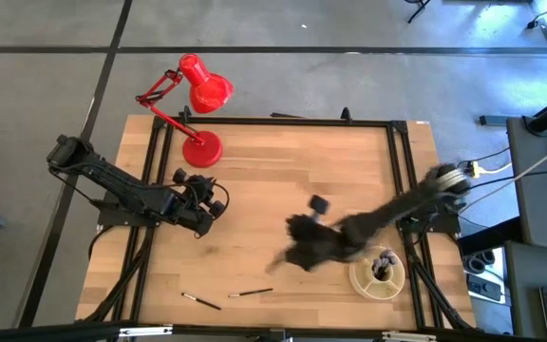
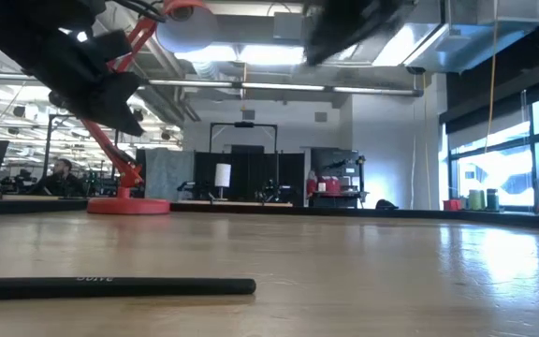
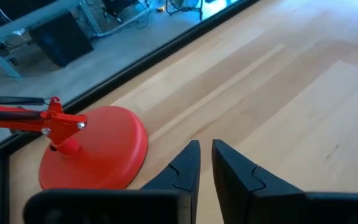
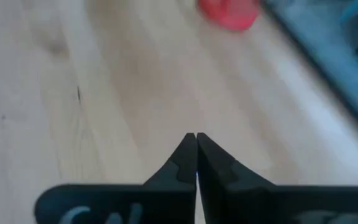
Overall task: Sort items
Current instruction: Put the eyeshadow brush into the brush organizer
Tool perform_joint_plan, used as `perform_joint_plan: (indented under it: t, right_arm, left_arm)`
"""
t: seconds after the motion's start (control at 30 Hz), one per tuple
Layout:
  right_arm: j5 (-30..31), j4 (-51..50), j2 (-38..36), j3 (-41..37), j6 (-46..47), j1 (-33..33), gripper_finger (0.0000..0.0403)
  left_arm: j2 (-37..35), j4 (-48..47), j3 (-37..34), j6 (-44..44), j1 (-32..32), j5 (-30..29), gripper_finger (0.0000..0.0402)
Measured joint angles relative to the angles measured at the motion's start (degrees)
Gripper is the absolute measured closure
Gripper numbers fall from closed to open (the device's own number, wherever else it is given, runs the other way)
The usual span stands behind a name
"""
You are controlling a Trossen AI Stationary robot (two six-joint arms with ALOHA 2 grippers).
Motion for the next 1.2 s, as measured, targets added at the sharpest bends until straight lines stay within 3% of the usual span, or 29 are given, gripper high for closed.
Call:
perform_joint_plan:
  t: [0.1, 0.17, 0.43, 0.63, 0.93, 1.2]
  right_arm:
    - [5.37, -3.79, -6.94, -5.29, 2.05, 6.03, 0.0402]
    - [5.83, -7.07, -11.17, -7.6, 2.72, 10.04, 0.0402]
    - [9.42, -23.25, -24.54, -8.4, 12.72, 23.98, 0.0402]
    - [14.25, -29.05, -23.9, -8.43, 19.17, 32.54, 0.0403]
    - [27.59, -28.5, -21.62, -11.55, 19.89, 42.05, 0.0403]
    - [24.93, -25.72, -21.4, -20.02, 23.16, 43.82, 0.0403]
  left_arm:
    - [0.0, 0.06, 0.0, 0.0, 0.13, -1.55, 0.0365]
    - [0.0, 0.09, 0.0, 0.01, 0.61, -2.57, 0.0364]
    - [0.0, 1.85, 0.0, 1.35, 4.97, -4.93, 0.0368]
    - [0.0, 5.21, 0.0, 5.72, 6.8, -1.95, 0.0368]
    - [0.02, 5.33, 0.0, 6.05, 6.8, 0.27, 0.0368]
    - [0.02, 5.3, 0.0, 6.41, 6.8, 0.12, 0.0368]
